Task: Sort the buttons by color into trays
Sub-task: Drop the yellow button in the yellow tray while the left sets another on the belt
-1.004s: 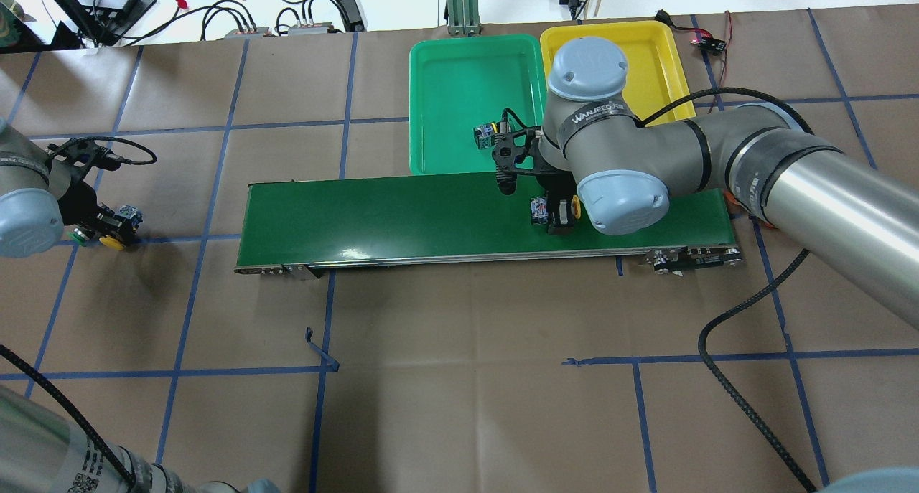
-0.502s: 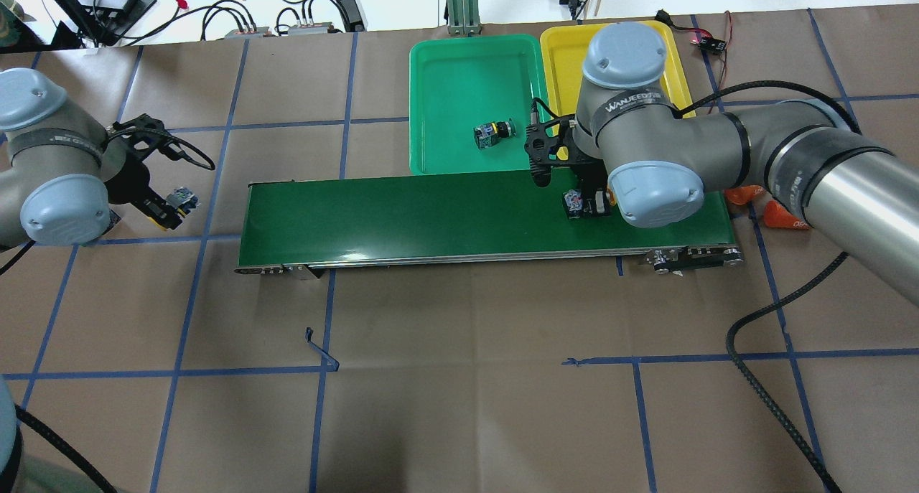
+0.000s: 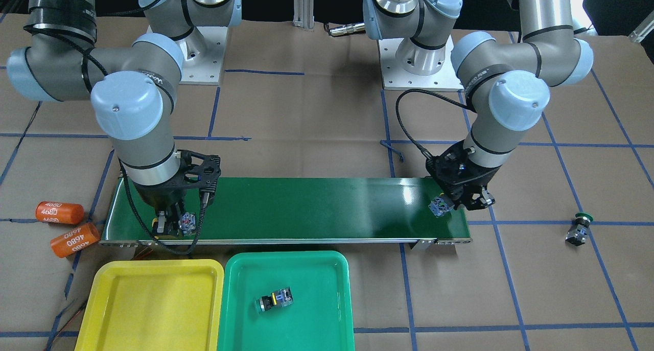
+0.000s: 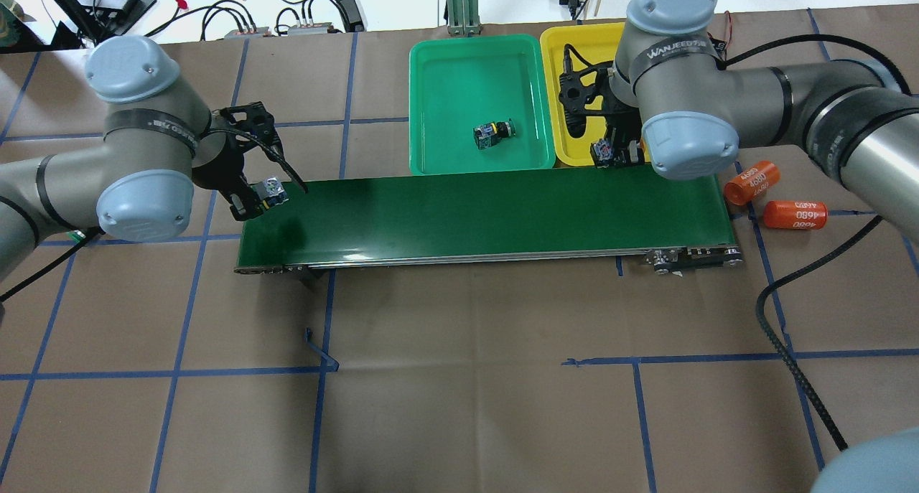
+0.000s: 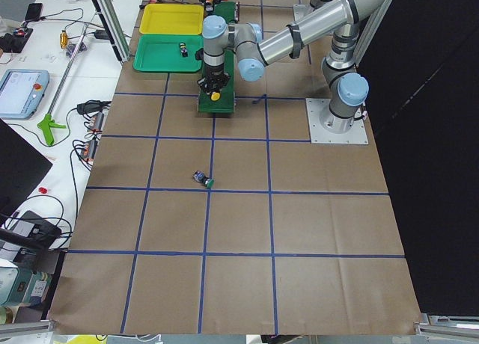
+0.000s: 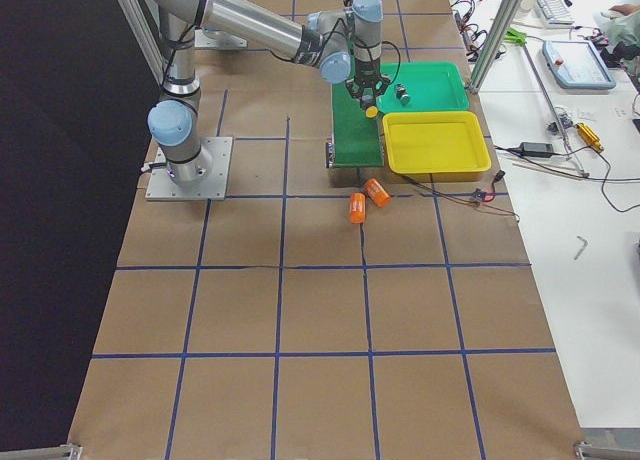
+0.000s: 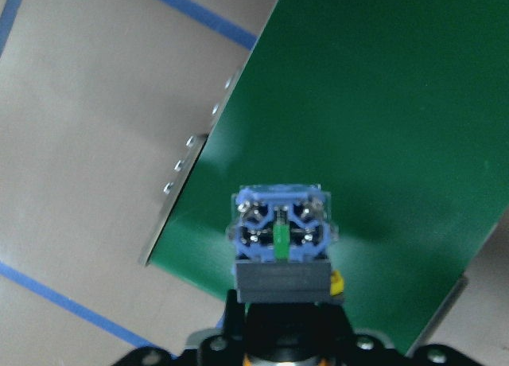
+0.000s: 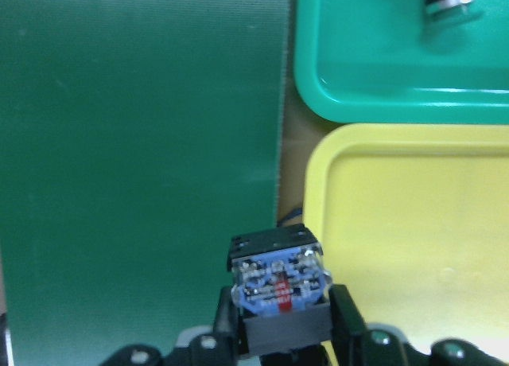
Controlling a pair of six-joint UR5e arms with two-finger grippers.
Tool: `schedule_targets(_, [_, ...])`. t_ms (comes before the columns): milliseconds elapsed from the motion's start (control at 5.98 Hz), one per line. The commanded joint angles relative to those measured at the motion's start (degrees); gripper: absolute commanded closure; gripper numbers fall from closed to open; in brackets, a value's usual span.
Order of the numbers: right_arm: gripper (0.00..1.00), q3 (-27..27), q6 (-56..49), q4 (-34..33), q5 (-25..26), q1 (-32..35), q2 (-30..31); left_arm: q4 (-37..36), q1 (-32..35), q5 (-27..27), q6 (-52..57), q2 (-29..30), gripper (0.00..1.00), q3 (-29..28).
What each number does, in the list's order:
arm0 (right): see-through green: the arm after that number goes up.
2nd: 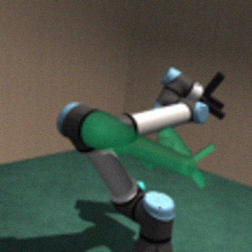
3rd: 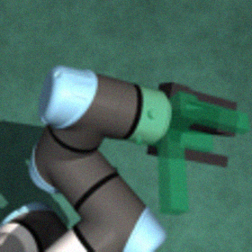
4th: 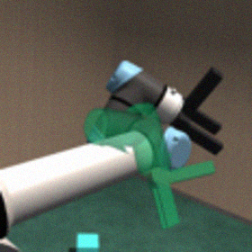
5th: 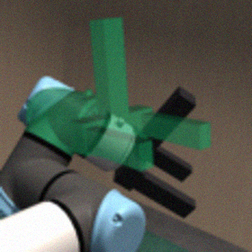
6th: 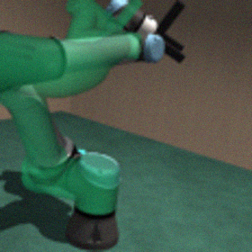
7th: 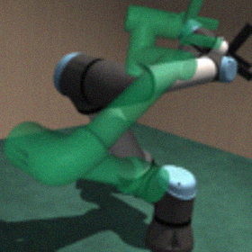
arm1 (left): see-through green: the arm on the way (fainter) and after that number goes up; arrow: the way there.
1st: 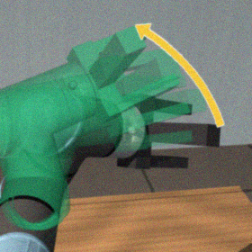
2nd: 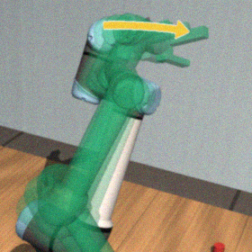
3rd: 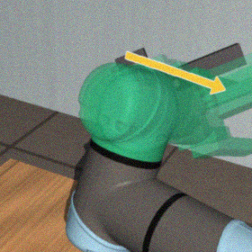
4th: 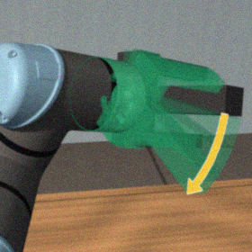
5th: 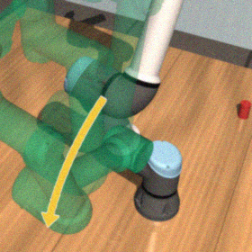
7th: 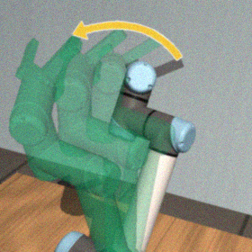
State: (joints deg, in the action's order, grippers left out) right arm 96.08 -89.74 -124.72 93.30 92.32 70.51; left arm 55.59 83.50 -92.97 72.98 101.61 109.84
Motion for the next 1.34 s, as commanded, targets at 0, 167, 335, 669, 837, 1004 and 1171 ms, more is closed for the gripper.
schedule_targets(0, [0.81,-7.7,-0.1,-0.2,-0.7,-3.8,-7.5,0.1,3.7,-0.1,6.2,2.5,1.0,0.3])
schedule_targets(167, [0.81,-8.1,0.0,-4.2,-1.7,-5.6,-11.2,-0.6,3.9,-0.1,9.3,3.4,0.99,0.3])
schedule_targets(335, [0.73,-8.3,0.8,-5.6,-5.1,-6.4,-14.1,-0.4,3.8,0.0,9.1,3.5,0.01,0.5])
schedule_targets(669, [0.0,-8.8,3.0,-5.3,-5.9,-6.4,-13.8,-0.1,1.0,-0.4,8.7,1.9,0.01,-0.4])
schedule_targets(837, [0.0,-9.9,3.1,-4.2,-5.4,-6.3,-11.5,-0.1,-7.3,0.3,8.2,0.6,0.01,-0.5])
schedule_targets(1004, [0.0,-10.0,3.7,1.4,-5.1,-5.3,-6.9,-0.6,-14.7,2.2,8.0,0.7,0.01,-0.9])
schedule_targets(1171, [0.0,-9.8,4.8,11.1,-5.1,-3.6,-1.3,0.0,-19.8,3.9,7.7,2.8,0.01,-4.5])
